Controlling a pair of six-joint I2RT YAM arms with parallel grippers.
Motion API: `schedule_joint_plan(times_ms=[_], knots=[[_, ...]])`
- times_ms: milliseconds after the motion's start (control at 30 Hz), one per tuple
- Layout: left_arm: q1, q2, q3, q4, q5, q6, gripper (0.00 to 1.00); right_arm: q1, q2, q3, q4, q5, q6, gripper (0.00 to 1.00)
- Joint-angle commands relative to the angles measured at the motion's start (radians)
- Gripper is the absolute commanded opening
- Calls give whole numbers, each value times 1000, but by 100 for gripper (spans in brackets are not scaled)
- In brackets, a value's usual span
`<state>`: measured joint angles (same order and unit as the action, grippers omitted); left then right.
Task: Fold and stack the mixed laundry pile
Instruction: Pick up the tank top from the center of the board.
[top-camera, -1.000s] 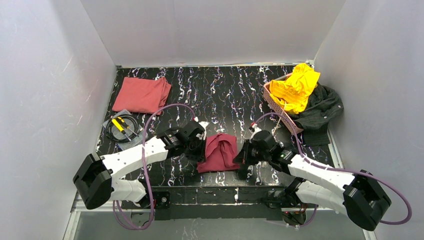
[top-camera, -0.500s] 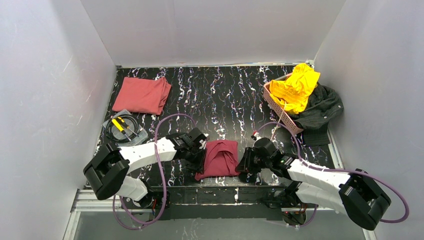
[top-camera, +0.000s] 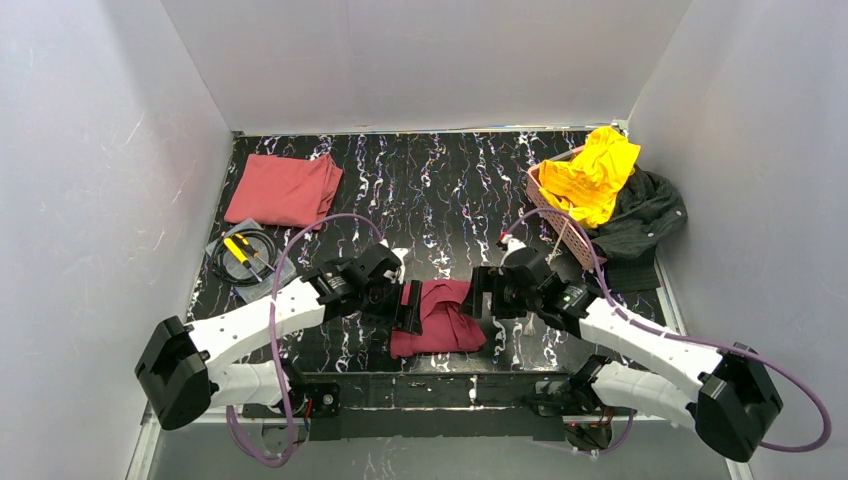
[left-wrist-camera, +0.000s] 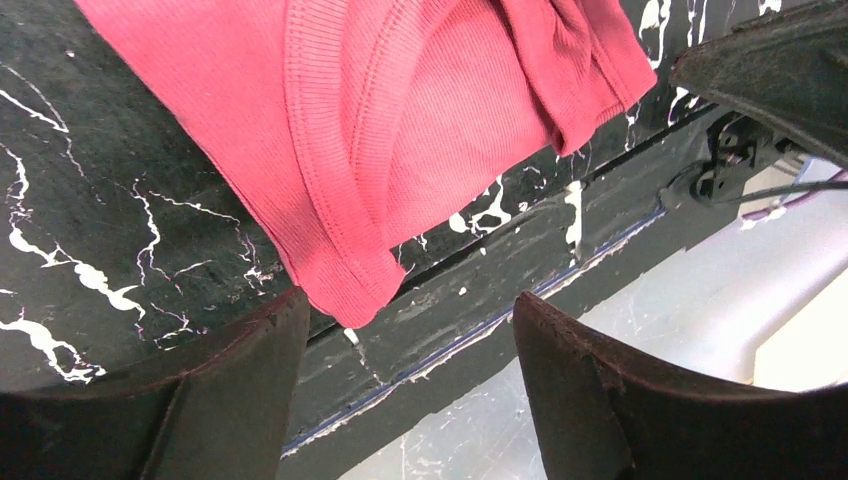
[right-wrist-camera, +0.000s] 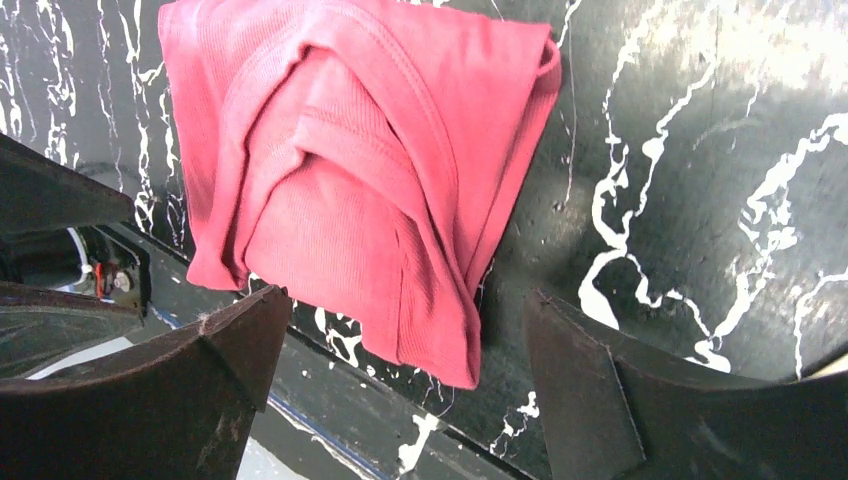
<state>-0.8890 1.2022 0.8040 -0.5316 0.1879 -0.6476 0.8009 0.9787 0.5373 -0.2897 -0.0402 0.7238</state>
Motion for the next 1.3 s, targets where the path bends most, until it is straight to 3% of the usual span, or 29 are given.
schedule_joint_plan(times_ms=[0, 233, 333, 500, 667, 1100, 1267], knots=[[31, -29, -40, 13, -56, -66, 74, 2, 69, 68, 12, 22, -85, 96], [74, -56, -177, 219, -107, -211, 75, 1, 166, 64, 92, 92, -94, 94], [83, -85, -236, 279, -131, -250, 75, 1, 200, 28, 122, 73, -91, 86], [135, -115, -318, 374, -119, -275, 62, 1, 206, -40, 191, 47, -71, 68], [165, -68, -374, 490, -64, -282, 62, 1, 222, -68, 229, 14, -62, 57], [173, 160, -417, 645, -44, -258, 50, 1, 254, -101, 295, -41, -43, 49], [171, 226, -417, 714, -11, -255, 35, 1, 275, -116, 345, -60, -30, 48]])
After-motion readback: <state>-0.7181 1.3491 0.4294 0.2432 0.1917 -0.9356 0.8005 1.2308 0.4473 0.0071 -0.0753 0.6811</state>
